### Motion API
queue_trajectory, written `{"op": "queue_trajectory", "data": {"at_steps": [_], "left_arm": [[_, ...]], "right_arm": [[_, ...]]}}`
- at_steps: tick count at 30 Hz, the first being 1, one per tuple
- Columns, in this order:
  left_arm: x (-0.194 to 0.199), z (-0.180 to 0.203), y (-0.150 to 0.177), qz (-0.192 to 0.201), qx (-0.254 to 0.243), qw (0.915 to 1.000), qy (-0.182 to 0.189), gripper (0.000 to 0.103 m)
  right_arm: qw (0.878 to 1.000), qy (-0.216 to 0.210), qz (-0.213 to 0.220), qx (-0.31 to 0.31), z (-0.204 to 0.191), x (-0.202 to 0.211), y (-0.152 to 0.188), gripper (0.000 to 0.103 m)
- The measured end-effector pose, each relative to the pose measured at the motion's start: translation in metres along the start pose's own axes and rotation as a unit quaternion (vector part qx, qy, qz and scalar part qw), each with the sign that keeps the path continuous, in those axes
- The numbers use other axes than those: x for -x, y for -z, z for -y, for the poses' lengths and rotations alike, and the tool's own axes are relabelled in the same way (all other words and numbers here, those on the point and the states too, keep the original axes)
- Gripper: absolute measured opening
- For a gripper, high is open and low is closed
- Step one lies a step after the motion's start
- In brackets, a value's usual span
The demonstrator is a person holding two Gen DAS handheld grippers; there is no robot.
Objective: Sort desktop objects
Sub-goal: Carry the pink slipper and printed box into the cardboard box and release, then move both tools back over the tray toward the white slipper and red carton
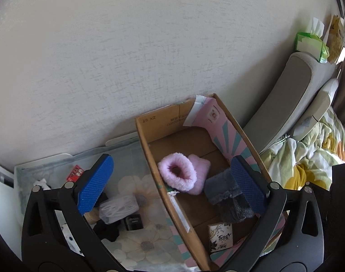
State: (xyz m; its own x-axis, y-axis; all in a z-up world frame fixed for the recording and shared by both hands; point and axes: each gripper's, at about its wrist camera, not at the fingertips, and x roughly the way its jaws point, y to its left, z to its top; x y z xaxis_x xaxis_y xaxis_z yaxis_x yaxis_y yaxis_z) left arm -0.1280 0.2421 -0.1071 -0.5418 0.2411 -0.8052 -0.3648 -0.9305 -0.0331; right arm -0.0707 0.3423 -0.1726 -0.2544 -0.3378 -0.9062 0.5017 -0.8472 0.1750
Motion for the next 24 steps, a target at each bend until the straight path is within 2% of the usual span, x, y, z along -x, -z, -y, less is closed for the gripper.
{"op": "queue_trajectory", "data": {"at_steps": [7, 11, 13, 16, 24], "left_arm": [[0.015, -0.024, 0.004, 0.006, 0.024, 0.9996, -0.013, 0.103], [0.025, -0.042, 0.012, 0.011, 0.036, 0.9992, -0.017, 0.103], [0.03, -0.056, 0.017, 0.011, 0.043, 0.9988, -0.02, 0.103], [0.04, -0.079, 0.023, 0.014, 0.056, 0.9981, -0.023, 0.103], [0.071, -0.148, 0.037, 0.028, 0.091, 0.9948, -0.033, 0.103]], "right_arm": [[1.0, 0.005, 0.025, -0.013, -0.002, 0.004, -0.003, 0.102], [1.0, 0.012, 0.017, -0.015, -0.003, 0.004, -0.01, 0.102], [0.999, 0.03, 0.008, -0.019, -0.004, 0.005, -0.017, 0.102], [0.998, 0.061, 0.023, -0.016, -0.012, 0.013, -0.025, 0.102], [0.995, 0.07, 0.047, -0.057, -0.028, 0.026, -0.046, 0.102]]}}
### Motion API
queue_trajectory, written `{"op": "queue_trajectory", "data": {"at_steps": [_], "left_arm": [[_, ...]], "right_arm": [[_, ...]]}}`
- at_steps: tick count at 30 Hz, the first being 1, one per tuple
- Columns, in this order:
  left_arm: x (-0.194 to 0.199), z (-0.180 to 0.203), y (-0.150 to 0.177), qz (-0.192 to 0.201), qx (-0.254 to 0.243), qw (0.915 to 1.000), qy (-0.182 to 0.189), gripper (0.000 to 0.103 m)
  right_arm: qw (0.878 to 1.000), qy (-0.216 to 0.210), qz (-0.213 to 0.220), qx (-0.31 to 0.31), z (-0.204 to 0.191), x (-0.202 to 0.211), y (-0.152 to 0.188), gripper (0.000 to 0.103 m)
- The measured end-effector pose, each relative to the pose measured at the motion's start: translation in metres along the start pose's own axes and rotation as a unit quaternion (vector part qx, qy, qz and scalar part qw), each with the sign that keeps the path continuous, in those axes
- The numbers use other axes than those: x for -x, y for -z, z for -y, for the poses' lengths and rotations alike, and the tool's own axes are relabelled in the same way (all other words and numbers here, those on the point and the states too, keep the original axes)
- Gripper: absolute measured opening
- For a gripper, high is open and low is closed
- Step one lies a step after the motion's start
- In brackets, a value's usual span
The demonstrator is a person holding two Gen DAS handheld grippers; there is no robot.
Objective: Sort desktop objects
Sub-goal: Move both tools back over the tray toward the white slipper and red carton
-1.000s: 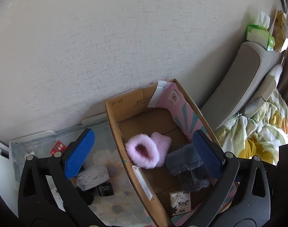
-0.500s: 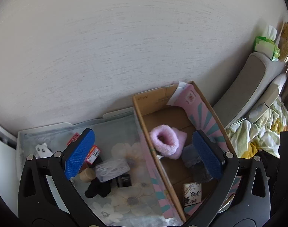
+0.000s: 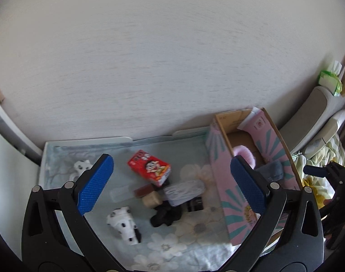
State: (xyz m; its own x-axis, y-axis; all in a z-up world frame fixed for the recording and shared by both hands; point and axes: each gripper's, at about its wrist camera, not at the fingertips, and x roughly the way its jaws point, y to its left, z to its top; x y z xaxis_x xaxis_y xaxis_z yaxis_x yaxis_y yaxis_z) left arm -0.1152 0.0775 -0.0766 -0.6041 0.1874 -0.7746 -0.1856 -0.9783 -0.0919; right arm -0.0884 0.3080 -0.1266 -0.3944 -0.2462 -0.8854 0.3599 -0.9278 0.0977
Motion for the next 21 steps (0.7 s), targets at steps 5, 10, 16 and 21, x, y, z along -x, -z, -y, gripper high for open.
{"op": "queue_trajectory", "data": {"at_steps": [5, 10, 16, 21], "left_arm": [[0.011, -0.042, 0.004, 0.005, 0.026, 0.9996, -0.011, 0.103], [0.021, -0.081, 0.011, 0.011, 0.053, 0.9983, -0.022, 0.103], [0.034, -0.129, 0.022, 0.016, 0.062, 0.9966, -0.051, 0.103], [0.032, -0.163, 0.032, -0.001, 0.061, 0.9956, -0.072, 0.103]], "right_arm": [[1.0, 0.002, 0.009, -0.007, -0.013, 0.003, -0.009, 0.102], [1.0, 0.003, 0.011, -0.01, -0.03, 0.0, -0.018, 0.102], [1.0, 0.001, 0.02, 0.006, -0.056, 0.002, -0.028, 0.102], [0.999, 0.015, 0.015, 0.034, -0.077, -0.008, -0.035, 0.102]]}}
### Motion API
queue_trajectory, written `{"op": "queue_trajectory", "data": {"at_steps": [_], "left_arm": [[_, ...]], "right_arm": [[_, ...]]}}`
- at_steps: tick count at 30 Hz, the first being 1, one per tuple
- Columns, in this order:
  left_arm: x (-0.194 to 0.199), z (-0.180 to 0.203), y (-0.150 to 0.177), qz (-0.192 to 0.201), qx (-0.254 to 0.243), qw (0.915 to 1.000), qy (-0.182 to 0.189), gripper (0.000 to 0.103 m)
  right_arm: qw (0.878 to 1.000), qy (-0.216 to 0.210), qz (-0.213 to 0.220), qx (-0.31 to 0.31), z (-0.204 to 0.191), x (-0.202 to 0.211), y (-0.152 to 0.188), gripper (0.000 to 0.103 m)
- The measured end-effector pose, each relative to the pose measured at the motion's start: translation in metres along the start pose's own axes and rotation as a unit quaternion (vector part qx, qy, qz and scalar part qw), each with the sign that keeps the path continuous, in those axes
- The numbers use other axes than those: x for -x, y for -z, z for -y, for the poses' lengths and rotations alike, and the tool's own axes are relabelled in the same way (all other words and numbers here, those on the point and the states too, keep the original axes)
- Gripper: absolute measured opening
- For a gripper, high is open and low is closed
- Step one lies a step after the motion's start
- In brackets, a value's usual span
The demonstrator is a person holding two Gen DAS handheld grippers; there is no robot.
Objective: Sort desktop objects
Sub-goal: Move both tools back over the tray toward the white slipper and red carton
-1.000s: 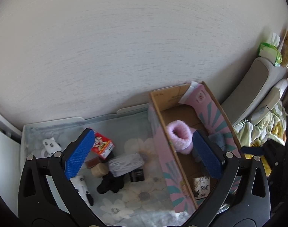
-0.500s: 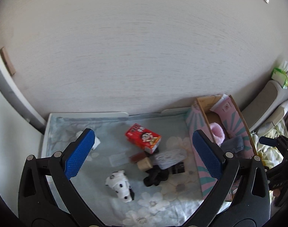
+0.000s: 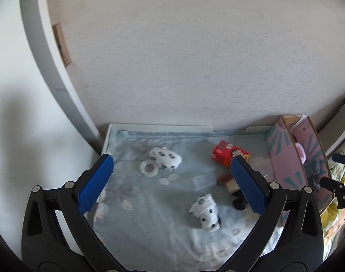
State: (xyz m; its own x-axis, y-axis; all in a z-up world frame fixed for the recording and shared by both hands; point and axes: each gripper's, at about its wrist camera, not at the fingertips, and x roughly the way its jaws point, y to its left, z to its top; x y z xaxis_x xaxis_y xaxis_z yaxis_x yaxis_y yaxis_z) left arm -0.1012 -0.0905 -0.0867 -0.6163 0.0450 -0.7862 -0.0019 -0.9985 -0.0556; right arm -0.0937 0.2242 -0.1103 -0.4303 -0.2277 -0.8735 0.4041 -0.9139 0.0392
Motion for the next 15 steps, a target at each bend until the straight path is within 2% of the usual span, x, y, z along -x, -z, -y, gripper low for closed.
{"op": "queue_trajectory", "data": {"at_steps": [6, 9, 11, 15], "left_arm": [[-0.024, -0.025, 0.013, -0.028, 0.003, 0.9995, 0.01, 0.103], [-0.043, -0.031, 0.016, -0.048, -0.004, 0.9986, 0.021, 0.103], [-0.059, -0.032, 0.016, -0.058, -0.014, 0.9978, 0.028, 0.103], [-0.105, -0.032, 0.015, -0.077, -0.049, 0.995, 0.041, 0.103]], "right_arm": [[0.999, -0.011, -0.01, 0.032, -0.025, -0.017, -0.015, 0.102], [0.998, -0.009, -0.013, 0.068, -0.04, -0.033, -0.028, 0.102], [0.996, -0.007, -0.024, 0.091, -0.05, -0.05, -0.036, 0.102], [0.991, -0.038, -0.036, 0.12, -0.065, -0.086, -0.053, 0.102]]}}
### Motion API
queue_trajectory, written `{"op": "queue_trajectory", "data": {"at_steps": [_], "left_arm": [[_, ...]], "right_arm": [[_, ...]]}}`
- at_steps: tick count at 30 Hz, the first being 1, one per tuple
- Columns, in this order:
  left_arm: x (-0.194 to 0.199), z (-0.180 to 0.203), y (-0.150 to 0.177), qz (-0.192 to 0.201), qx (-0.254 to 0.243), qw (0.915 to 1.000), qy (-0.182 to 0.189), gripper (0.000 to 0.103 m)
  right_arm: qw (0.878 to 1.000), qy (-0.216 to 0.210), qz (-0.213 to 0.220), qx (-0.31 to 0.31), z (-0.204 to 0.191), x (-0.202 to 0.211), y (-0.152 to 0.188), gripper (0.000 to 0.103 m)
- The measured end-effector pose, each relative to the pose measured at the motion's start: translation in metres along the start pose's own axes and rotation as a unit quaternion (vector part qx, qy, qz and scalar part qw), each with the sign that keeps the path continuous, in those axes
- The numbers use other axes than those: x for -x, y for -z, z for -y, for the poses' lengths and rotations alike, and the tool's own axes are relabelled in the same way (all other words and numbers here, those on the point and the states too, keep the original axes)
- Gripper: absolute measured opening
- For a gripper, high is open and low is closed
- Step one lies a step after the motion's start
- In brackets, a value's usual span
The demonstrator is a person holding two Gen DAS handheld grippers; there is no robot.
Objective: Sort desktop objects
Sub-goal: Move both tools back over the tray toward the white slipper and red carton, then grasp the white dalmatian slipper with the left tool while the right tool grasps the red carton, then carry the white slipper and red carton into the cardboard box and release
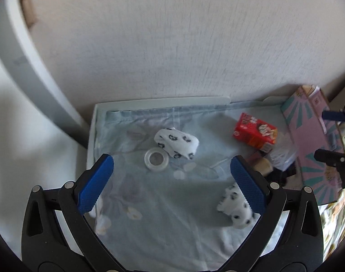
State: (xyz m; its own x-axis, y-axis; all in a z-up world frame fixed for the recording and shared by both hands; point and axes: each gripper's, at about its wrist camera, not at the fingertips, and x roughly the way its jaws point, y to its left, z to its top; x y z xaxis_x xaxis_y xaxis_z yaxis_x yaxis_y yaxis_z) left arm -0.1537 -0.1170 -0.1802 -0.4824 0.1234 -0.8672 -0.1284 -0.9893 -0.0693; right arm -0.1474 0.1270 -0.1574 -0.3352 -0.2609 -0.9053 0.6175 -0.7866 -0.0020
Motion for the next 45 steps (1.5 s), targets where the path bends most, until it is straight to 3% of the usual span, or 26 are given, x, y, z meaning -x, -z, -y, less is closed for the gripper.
{"op": "queue_trajectory", "data": {"at_steps": [4, 7, 16, 18, 19, 21, 22, 23, 29, 36, 45], "left_arm": [[-0.045, -0.006, -0.006, -0.017, -0.026, 0.9994, 0.016, 0.102], [-0.07, -0.005, -0.01, -0.025, -0.052, 0.9982, 0.016, 0.101], [-0.097, 0.002, -0.011, -0.034, -0.092, 0.9946, 0.034, 0.097], [-0.1, 0.003, -0.01, -0.039, -0.095, 0.994, 0.038, 0.089], [-0.103, 0.004, -0.009, -0.043, -0.099, 0.9935, 0.035, 0.081], [-0.106, 0.006, -0.008, -0.049, -0.101, 0.9925, 0.048, 0.072], [-0.105, 0.007, -0.007, -0.046, -0.1, 0.9924, 0.056, 0.065], [-0.104, 0.008, -0.007, -0.041, -0.102, 0.9926, 0.053, 0.063], [-0.095, 0.011, -0.011, -0.035, -0.098, 0.9934, 0.049, 0.047], [-0.068, 0.014, -0.02, -0.028, -0.083, 0.9954, 0.039, 0.043], [-0.003, 0.015, -0.022, -0.011, -0.081, 0.9957, 0.045, 0.042]], "right_arm": [[0.999, -0.025, -0.022, 0.029, -0.01, -0.049, -0.018, 0.102], [0.998, -0.017, -0.046, 0.046, -0.015, -0.08, -0.026, 0.102], [0.996, -0.038, -0.08, 0.032, -0.006, -0.123, -0.036, 0.098], [0.995, -0.038, -0.085, 0.034, -0.007, -0.126, -0.038, 0.089], [0.995, -0.038, -0.087, 0.037, -0.007, -0.128, -0.038, 0.084], [0.994, -0.04, -0.091, 0.04, -0.008, -0.13, -0.038, 0.062], [0.994, -0.041, -0.095, 0.041, -0.009, -0.132, -0.038, 0.057], [0.994, -0.042, -0.096, 0.042, -0.01, -0.132, -0.038, 0.051], [0.995, -0.031, -0.092, 0.039, -0.013, -0.128, -0.037, 0.05], [0.994, -0.024, -0.091, 0.051, -0.021, -0.094, -0.035, 0.049], [0.994, -0.035, -0.09, 0.053, -0.031, -0.041, -0.032, 0.049]]}}
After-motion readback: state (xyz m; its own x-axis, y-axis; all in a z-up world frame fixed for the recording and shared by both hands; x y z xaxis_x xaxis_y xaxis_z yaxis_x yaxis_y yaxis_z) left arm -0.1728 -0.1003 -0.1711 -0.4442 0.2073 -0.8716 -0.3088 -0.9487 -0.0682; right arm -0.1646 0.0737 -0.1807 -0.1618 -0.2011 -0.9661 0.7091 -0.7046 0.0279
